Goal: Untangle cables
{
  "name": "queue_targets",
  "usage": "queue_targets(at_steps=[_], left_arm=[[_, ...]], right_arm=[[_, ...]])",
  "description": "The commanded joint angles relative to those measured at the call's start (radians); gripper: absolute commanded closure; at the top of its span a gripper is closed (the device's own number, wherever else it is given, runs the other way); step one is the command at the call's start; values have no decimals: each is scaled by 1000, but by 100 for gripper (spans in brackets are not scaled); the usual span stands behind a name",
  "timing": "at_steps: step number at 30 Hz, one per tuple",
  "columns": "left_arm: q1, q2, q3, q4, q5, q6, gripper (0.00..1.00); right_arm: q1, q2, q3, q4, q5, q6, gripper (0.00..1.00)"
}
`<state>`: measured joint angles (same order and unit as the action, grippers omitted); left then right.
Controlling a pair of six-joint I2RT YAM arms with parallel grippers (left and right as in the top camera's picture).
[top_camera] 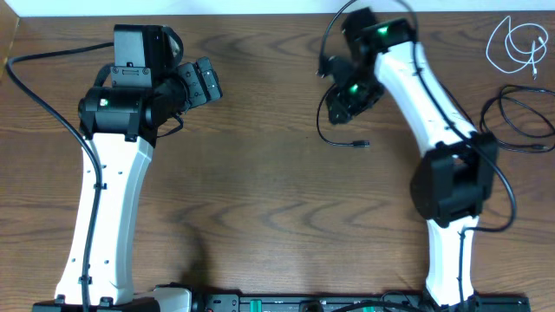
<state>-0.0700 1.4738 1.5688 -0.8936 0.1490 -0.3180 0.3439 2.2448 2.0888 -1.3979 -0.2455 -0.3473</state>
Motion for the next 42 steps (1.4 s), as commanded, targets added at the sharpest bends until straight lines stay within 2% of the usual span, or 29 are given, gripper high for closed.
queue_targets(at_steps=[1, 10, 11, 14, 17, 19, 24, 31, 38, 42], left_arm=[[2, 10, -11, -3, -1, -9, 6], [2, 10, -11, -3, -1, -9, 6], [2, 10, -11, -3, -1, -9, 6], [2, 10, -11, -3, -1, -9, 6], [2, 10, -11, -2, -1, -9, 5], [2, 10, -11, -2, -1, -9, 6], [2, 11, -11, -4, 0, -9, 6], [2, 11, -11, -12, 0, -9, 6], [2, 11, -11, -27, -1, -9, 6], [2, 11, -11, -26, -1, -9, 6]], right_arm=[[32, 60, 2, -15, 8, -138, 48], [58, 165, 0, -6, 61, -184, 46], [58, 174, 0, 9, 71, -154, 44], [47, 182, 0, 117, 148, 95, 42], [39, 182, 0, 246, 119, 325, 47], [40, 185, -5, 332, 119, 488, 44], [64, 201, -16, 477, 170, 757, 46], [91, 217, -16, 507, 291, 930, 55], [92, 229, -16, 508, 349, 983, 57], [89, 245, -16, 515, 350, 1006, 63]])
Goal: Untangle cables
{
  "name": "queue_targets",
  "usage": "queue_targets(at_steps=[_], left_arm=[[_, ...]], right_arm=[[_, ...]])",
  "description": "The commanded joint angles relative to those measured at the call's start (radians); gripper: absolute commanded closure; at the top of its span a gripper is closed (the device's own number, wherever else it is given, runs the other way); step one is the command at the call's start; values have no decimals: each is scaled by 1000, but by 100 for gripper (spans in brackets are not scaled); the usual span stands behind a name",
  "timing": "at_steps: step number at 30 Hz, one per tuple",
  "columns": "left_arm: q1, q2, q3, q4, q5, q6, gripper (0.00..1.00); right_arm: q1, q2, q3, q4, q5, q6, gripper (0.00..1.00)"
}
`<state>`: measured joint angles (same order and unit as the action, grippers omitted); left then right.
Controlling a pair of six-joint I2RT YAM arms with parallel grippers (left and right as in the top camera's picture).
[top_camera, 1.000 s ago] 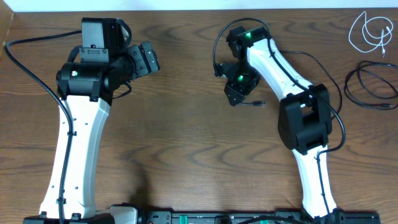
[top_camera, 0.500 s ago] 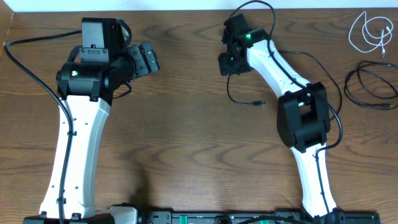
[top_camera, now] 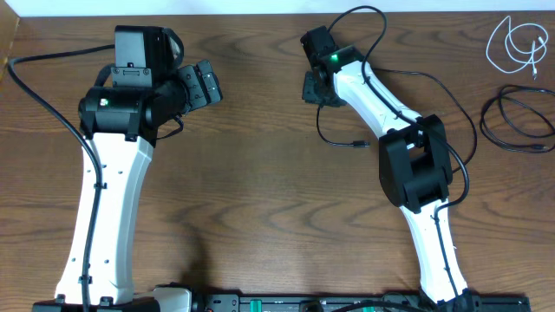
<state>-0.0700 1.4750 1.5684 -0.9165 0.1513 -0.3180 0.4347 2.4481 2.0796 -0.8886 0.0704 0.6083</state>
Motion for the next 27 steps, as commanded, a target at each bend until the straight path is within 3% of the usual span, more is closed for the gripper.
queue_targets(at_steps=[1, 7, 13, 15, 16, 18, 24, 27], left_arm=[[2, 10, -11, -3, -3, -9, 6], [2, 10, -11, -3, -3, -9, 6], [2, 10, -11, -10, -3, -9, 6], [2, 10, -11, -11, -3, -9, 6], [2, 10, -11, -11, -3, -9, 6], [2, 10, -11, -10, -3, -9, 6], [2, 10, -11, -11, -3, -9, 5], [2, 10, -11, -10, -3, -9, 6]], right_arm=[[-3, 46, -7, 8, 32, 50, 65], [-3, 54, -7, 16, 32, 49, 81], [-3, 76, -7, 29, 21, 50, 83], [-3, 76, -7, 29, 19, 49, 89], [-3, 76, -7, 29, 16, 49, 98], [-5, 75, -5, 34, -4, 32, 99], [-60, -23, 16, 5, -130, -208, 99], [-131, -158, 16, -23, -304, -391, 99]])
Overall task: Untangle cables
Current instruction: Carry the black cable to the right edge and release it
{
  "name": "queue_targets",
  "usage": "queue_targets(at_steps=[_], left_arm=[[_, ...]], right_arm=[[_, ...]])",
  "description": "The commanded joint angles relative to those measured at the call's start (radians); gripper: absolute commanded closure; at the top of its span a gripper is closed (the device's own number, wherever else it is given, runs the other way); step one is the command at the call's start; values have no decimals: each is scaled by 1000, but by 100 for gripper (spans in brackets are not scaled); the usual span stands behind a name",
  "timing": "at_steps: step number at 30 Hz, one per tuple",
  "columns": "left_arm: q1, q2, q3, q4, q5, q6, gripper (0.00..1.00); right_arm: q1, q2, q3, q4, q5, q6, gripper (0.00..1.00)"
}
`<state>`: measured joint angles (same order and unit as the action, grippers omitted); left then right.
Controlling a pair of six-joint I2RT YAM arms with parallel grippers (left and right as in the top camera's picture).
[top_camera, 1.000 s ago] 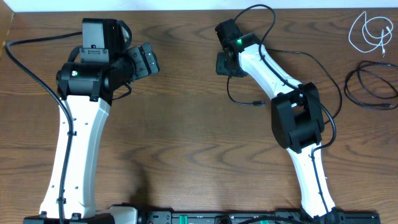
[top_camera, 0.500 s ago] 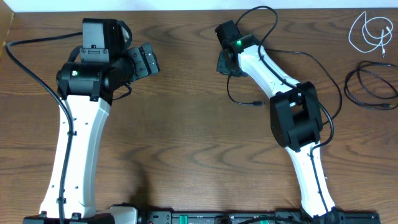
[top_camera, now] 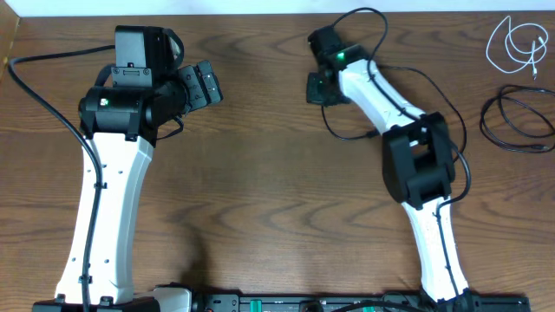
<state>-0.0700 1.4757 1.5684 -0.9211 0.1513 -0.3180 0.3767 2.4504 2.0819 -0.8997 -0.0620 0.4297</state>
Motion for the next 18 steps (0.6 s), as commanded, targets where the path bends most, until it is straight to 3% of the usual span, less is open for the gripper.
queue_targets(at_steps=[1, 6, 10, 18], left_arm=[[2, 9, -11, -5, -3, -9, 6], [2, 9, -11, -5, -3, -10, 6], [2, 9, -11, -5, -3, -10, 6], [2, 9, -11, -5, -3, -10, 5]], right_arm=[[-93, -198, 14, -24, -216, -253, 99], [-255, -472, 14, -107, -239, -327, 99], [-435, -682, 14, -125, -95, -327, 99], [-847, -920, 14, -34, 120, -303, 99]])
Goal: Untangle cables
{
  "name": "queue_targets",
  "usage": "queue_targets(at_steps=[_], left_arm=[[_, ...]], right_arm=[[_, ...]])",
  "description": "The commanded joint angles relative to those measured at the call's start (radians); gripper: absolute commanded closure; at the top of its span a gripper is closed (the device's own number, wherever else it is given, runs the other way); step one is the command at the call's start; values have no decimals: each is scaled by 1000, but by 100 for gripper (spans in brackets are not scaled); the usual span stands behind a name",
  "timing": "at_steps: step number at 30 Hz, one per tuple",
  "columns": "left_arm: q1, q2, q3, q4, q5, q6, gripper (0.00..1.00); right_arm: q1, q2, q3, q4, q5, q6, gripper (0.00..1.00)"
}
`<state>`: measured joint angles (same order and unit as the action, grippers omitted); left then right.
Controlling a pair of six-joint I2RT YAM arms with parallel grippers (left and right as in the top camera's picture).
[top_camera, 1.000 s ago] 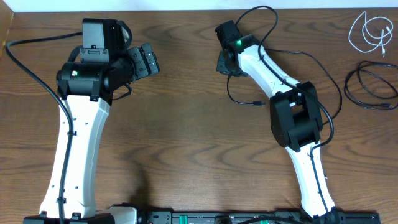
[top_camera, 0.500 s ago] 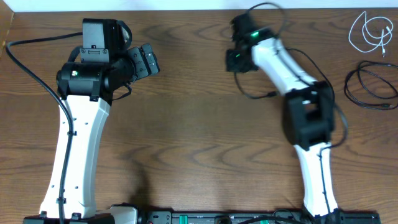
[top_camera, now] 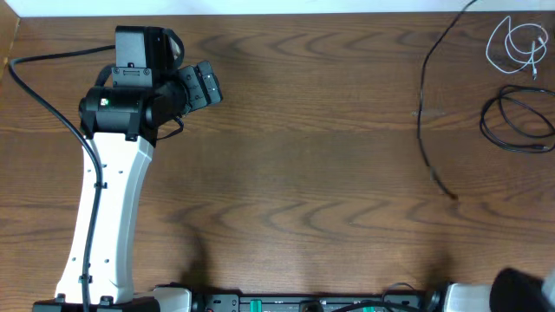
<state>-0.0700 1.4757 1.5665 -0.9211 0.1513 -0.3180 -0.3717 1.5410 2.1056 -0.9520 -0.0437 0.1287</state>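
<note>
A long black cable (top_camera: 421,113) runs in a loose line from the table's far edge near the top right down to its plug end (top_camera: 451,195) at mid right. A white cable (top_camera: 516,43) lies coiled in the far right corner. Just below it rests a coiled black cable (top_camera: 516,121). My left gripper (top_camera: 205,84) hangs over the far left of the table, its fingers apart with nothing between them, far from all cables. My right gripper is out of view; only a part of the right arm (top_camera: 520,290) shows at the bottom right edge.
The left arm (top_camera: 108,182) reaches from the front edge up the left side, its own black lead (top_camera: 35,78) looping off to the left. A rail with black hardware (top_camera: 303,303) lines the front edge.
The right arm, which stood over the far middle with its gripper at the black cable, has left the view. The cable now lies stretched out further right. The left arm is unchanged.
The right gripper was at the black cable near the far middle, its plug end trailing on the table. It stayed there, shifted a little left, through the two following moments. Now that arm is withdrawn and the cable lies in a long line at the right.
</note>
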Motion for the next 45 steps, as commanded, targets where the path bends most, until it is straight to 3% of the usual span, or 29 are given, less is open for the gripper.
queue_targets(at_steps=[1, 6, 10, 19, 30, 32, 36, 38, 45], left_arm=[[2, 9, -9, -5, -3, -10, 6], [2, 9, -9, 3, -3, -10, 6], [2, 9, -9, 7, -3, -10, 6], [2, 9, -9, 7, -3, -10, 6], [2, 9, -9, 10, -3, -10, 6], [1, 9, -9, 10, -3, -10, 6], [1, 9, -9, 10, -3, -10, 6], [2, 9, -9, 10, -3, -10, 6], [1, 9, -9, 10, -3, -10, 6]], right_arm=[[-147, -21, -9, 35, 101, -2, 99], [-320, -17, -10, 114, 102, -15, 99], [-370, 27, -10, 148, 109, -14, 99], [-382, 141, -10, 164, 187, -31, 99], [-352, 307, -10, -16, 144, -33, 97], [-346, 329, -10, -44, 101, -33, 73], [-326, 359, -10, -87, 6, -33, 37], [-310, 360, -10, -107, -11, -34, 25], [-223, 338, -10, -198, -146, -92, 2]])
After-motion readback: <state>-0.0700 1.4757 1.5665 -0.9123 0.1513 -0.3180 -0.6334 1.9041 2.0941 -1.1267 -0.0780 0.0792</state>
